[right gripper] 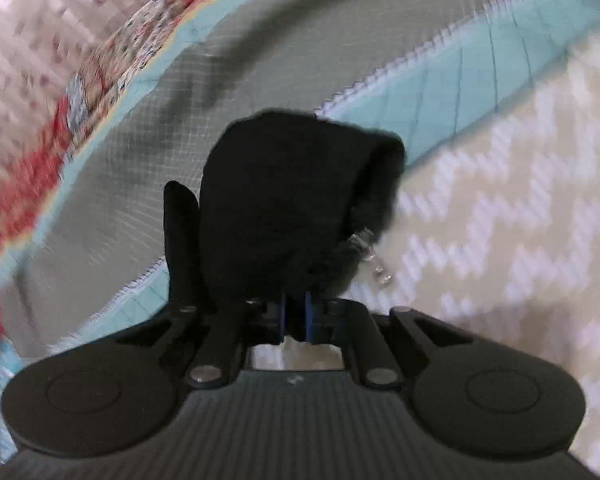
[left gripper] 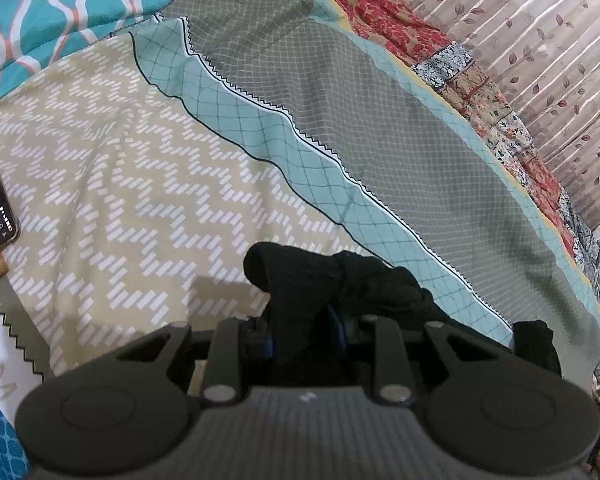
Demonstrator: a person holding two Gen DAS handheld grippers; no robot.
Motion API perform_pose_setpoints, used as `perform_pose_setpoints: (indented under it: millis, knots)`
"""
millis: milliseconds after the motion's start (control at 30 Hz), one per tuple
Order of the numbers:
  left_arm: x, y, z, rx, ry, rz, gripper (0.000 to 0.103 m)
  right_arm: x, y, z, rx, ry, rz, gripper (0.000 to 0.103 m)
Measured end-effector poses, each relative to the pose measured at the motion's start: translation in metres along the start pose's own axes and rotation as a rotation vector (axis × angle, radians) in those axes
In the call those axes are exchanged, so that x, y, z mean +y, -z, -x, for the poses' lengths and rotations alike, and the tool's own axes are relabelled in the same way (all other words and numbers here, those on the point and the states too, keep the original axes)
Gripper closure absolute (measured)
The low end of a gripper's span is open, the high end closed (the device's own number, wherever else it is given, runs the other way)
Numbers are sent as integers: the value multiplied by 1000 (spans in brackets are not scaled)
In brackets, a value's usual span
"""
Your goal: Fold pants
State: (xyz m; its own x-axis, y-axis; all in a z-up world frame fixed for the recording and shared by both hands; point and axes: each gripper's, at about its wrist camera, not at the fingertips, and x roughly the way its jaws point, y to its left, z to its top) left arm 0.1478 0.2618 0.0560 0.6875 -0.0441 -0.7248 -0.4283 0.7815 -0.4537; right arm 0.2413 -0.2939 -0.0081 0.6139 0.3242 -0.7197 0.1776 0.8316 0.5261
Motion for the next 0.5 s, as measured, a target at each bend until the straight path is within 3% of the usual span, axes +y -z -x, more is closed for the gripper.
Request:
perform_pose_setpoints:
  millis: [67, 167, 300, 333, 433, 467, 500]
  knots:
    - [2, -1, 2, -2, 4, 3, 80, 5, -10, 33, -109, 27, 130, 92]
    - [6, -1, 6, -11, 0, 7, 80, -15, -36, 89, -276, 100, 205, 92]
    - [13, 1, 6, -8, 2, 18, 80, -81, -70, 145, -486, 377, 210, 89]
    - [14, 2, 4, 3, 8, 24, 80, -102, -76, 154, -496, 477, 199, 79]
    - [14, 7, 4, 0, -4, 27, 80, -153, -77, 159, -454, 742, 125, 65]
    - [14, 7, 5, -1, 1, 30, 80, -166, -72, 160, -433, 797, 97, 65]
    - [13, 7, 5, 1, 5, 30, 80, -178, -66, 164, -416, 795, 58, 65]
